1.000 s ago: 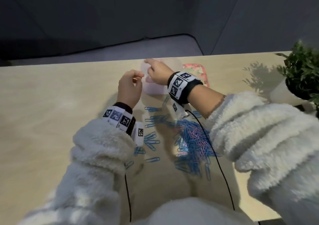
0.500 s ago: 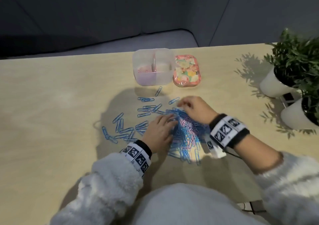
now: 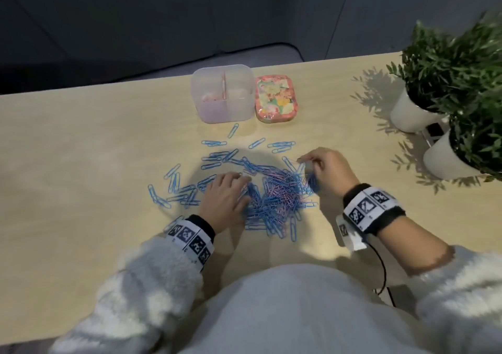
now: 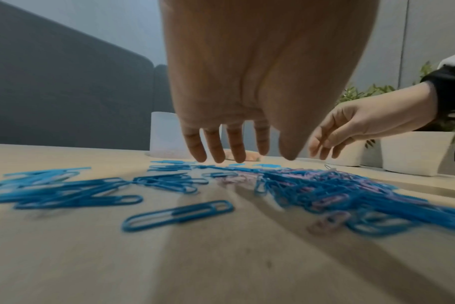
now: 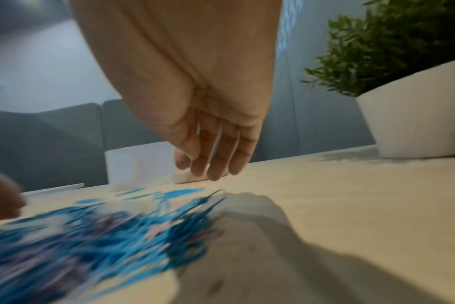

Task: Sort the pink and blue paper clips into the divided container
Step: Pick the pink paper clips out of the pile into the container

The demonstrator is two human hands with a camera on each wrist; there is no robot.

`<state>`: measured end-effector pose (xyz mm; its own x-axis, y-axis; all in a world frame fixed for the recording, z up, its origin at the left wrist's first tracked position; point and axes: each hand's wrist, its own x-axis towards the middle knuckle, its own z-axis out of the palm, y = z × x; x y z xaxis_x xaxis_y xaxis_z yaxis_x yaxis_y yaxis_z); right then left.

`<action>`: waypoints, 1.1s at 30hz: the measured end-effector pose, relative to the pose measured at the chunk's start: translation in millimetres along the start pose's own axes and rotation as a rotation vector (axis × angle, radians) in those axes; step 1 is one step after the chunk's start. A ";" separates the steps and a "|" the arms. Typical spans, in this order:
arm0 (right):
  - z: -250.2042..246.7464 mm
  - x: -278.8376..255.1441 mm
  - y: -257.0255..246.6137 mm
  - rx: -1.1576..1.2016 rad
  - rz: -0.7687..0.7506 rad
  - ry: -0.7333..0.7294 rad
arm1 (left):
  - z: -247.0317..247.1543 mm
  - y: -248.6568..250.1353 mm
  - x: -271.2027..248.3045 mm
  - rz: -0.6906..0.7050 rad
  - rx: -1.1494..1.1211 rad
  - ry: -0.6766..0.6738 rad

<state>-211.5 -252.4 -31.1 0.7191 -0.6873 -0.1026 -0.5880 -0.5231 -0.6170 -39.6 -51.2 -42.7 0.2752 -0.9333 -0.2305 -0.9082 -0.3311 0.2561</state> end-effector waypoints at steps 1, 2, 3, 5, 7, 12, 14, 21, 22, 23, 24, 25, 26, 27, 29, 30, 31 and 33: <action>-5.5 8.7 3.7 -0.013 0.070 0.016 | -2.4 1.0 5.7 -0.009 -0.003 0.034; -8.7 17.1 5.1 -0.032 0.129 0.015 | -5.0 2.9 13.0 -0.005 -0.007 0.059; -9.7 23.6 4.4 -0.045 0.158 0.002 | -7.9 6.1 21.5 0.005 -0.009 0.070; -6.1 32.5 -2.0 -0.080 0.162 -0.072 | -13.9 14.3 41.7 0.033 -0.004 0.069; 1.5 36.7 -11.0 -0.138 0.128 -0.136 | -20.2 23.7 61.5 0.038 0.021 0.074; 18.8 38.8 -22.4 -0.191 0.096 -0.145 | -30.3 12.0 89.5 -0.134 0.027 0.027; 20.4 39.0 -23.8 -0.155 0.115 -0.146 | -31.1 -1.3 93.1 -0.164 -0.029 -0.009; 13.4 43.8 -23.2 -0.033 0.185 -0.166 | -33.2 -27.3 91.6 -0.248 -0.120 0.103; 9.7 43.0 -21.2 0.017 0.209 -0.128 | -33.2 -26.4 88.9 -0.196 -0.102 0.145; 6.6 42.5 -18.3 0.070 0.229 -0.087 | -32.4 -24.4 85.8 -0.122 -0.095 0.171; 3.6 41.7 -16.0 0.137 0.240 -0.054 | -31.1 -21.4 82.7 -0.040 -0.090 0.170; 2.0 40.9 -14.1 0.228 0.254 -0.035 | -29.0 -17.9 79.3 0.030 -0.083 0.146; 2.0 40.0 -13.8 0.344 0.283 -0.031 | -26.7 -13.9 76.4 0.072 -0.069 0.112; 2.6 38.2 -15.4 0.474 0.328 -0.033 | -24.1 -10.5 74.1 0.090 -0.049 0.084; 7.0 36.1 -25.0 0.725 0.475 -0.055 | -18.9 -7.9 71.4 0.077 -0.040 0.062; 10.2 35.3 -30.8 0.775 0.518 -0.086 | -16.8 -7.7 70.9 0.064 -0.056 0.063; 12.6 34.7 -37.8 0.758 0.514 -0.125 | -15.9 -7.0 70.7 0.053 -0.070 0.064; 22.9 34.9 -47.4 0.506 0.355 -0.190 | -15.4 -6.0 69.4 0.031 -0.072 0.051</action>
<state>-150.1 -240.1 -23.4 0.5935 -0.6491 -0.4759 -0.5881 0.0540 -0.8070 -10.2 -116.2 -45.7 0.2642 -0.9486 -0.1741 -0.8921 -0.3089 0.3296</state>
